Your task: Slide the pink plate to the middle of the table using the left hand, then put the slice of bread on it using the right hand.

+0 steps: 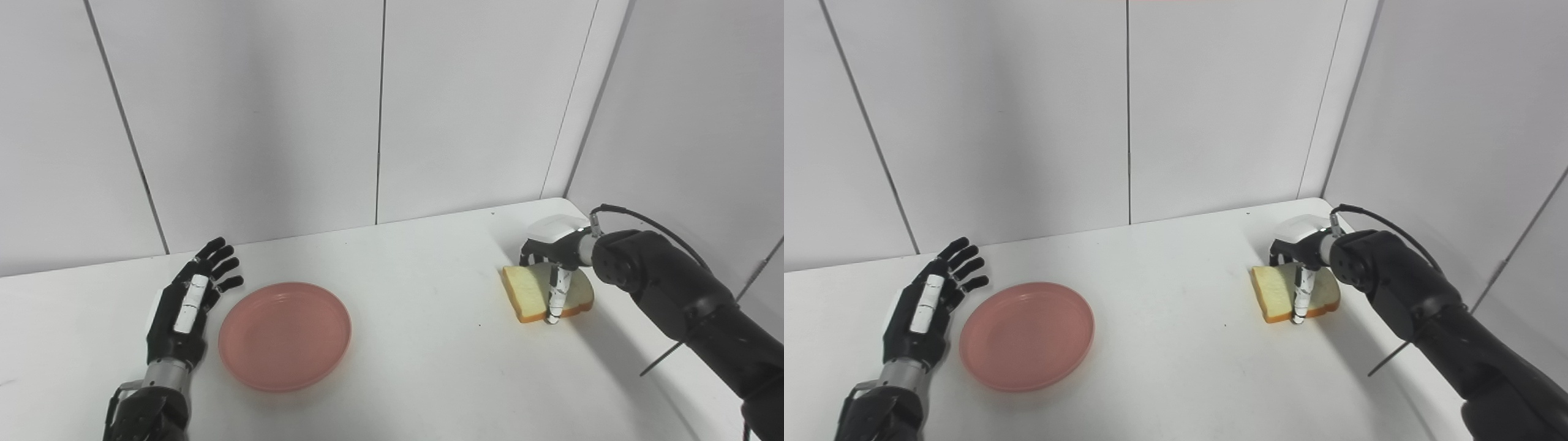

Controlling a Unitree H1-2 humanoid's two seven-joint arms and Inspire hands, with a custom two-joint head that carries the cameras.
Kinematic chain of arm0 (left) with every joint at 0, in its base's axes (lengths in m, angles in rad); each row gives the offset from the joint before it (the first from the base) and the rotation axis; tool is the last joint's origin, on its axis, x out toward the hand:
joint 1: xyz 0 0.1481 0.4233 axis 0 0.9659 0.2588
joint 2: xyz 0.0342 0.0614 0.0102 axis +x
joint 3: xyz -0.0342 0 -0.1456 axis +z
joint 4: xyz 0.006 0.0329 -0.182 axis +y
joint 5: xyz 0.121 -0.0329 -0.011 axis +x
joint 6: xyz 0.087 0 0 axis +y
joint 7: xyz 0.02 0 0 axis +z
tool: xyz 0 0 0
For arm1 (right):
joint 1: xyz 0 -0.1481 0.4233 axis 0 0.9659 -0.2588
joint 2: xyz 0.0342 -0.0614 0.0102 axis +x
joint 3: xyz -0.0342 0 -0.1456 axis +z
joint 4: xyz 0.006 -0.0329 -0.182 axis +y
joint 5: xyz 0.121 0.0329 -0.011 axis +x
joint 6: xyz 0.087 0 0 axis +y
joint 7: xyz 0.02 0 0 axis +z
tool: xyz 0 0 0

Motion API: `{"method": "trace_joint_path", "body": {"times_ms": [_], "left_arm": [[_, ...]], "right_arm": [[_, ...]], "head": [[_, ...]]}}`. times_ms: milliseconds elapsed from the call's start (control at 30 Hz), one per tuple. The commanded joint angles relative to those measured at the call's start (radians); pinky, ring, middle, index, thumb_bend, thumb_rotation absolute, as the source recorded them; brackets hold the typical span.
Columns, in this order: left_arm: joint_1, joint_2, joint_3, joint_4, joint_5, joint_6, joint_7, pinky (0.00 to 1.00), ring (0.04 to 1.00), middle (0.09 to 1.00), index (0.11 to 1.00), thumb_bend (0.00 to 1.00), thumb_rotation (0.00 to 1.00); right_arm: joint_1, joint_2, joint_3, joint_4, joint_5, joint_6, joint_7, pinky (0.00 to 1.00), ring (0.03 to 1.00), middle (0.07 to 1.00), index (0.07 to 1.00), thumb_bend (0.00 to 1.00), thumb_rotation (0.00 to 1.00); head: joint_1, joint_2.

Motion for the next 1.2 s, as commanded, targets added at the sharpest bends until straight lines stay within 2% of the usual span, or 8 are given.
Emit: {"method": "trace_joint_path", "body": {"times_ms": [0, 233, 367, 467, 600, 733, 867, 1167], "left_arm": [[0.042, -0.002, -0.004, 0.018, -0.002, -0.005, -0.001, 0.69, 0.807, 0.824, 0.755, 0.95, 0.69], [0.044, -0.006, -0.005, 0.01, -0.005, -0.001, -0.003, 0.71, 0.807, 0.825, 0.75, 0.93, 0.69], [0.044, -0.007, -0.006, 0.012, -0.005, 0.001, -0.002, 0.7, 0.81, 0.826, 0.747, 0.94, 0.69], [0.043, -0.008, -0.007, 0.012, -0.003, 0.001, -0.001, 0.71, 0.811, 0.825, 0.748, 0.93, 0.69], [0.043, -0.013, -0.008, 0.011, -0.004, 0.002, 0.002, 0.7, 0.811, 0.826, 0.752, 0.93, 0.69], [0.043, -0.018, -0.01, 0.01, -0.004, 0.004, 0.004, 0.71, 0.815, 0.831, 0.754, 0.92, 0.69], [0.043, -0.023, -0.015, 0.01, 0.003, 0.0, 0.014, 0.7, 0.81, 0.831, 0.752, 0.92, 0.69], [0.044, -0.032, -0.027, 0.013, 0.008, -0.006, 0.034, 0.69, 0.809, 0.83, 0.757, 0.92, 0.7]], "right_arm": [[0.021, -0.021, 0.017, 0.0, -0.001, -0.016, 0.029, 0.4, 0.452, 0.535, 0.65, 0.7, 0.29], [0.022, -0.027, 0.018, -0.028, -0.016, 0.004, 0.035, 0.4, 0.452, 0.543, 0.629, 0.72, 0.32], [0.016, -0.029, 0.012, -0.048, -0.014, 0.014, 0.051, 0.42, 0.479, 0.571, 0.683, 0.73, 0.35], [0.011, -0.03, -0.001, -0.087, -0.007, 0.047, 0.086, 0.46, 0.51, 0.605, 0.777, 0.74, 0.37], [-0.004, -0.027, -0.01, -0.122, -0.003, 0.043, 0.108, 0.49, 0.547, 0.635, 0.799, 0.74, 0.36], [-0.038, -0.024, -0.006, -0.154, -0.015, 0.015, 0.123, 0.48, 0.528, 0.609, 0.746, 0.75, 0.41], [-0.083, -0.005, -0.015, -0.191, 0.006, 0.032, 0.177, 0.44, 0.494, 0.575, 0.7, 0.71, 0.35], [-0.179, 0.048, 0.004, -0.223, -0.003, 0.001, 0.224, 0.39, 0.449, 0.534, 0.697, 0.71, 0.35]], "head": [[0.0, 0.001], [0.0, 0.003], [0.0, 0.003], [0.001, 0.004], [0.005, 0.004], [0.013, 0.004], [0.023, 0.003], [0.057, -0.003]]}}
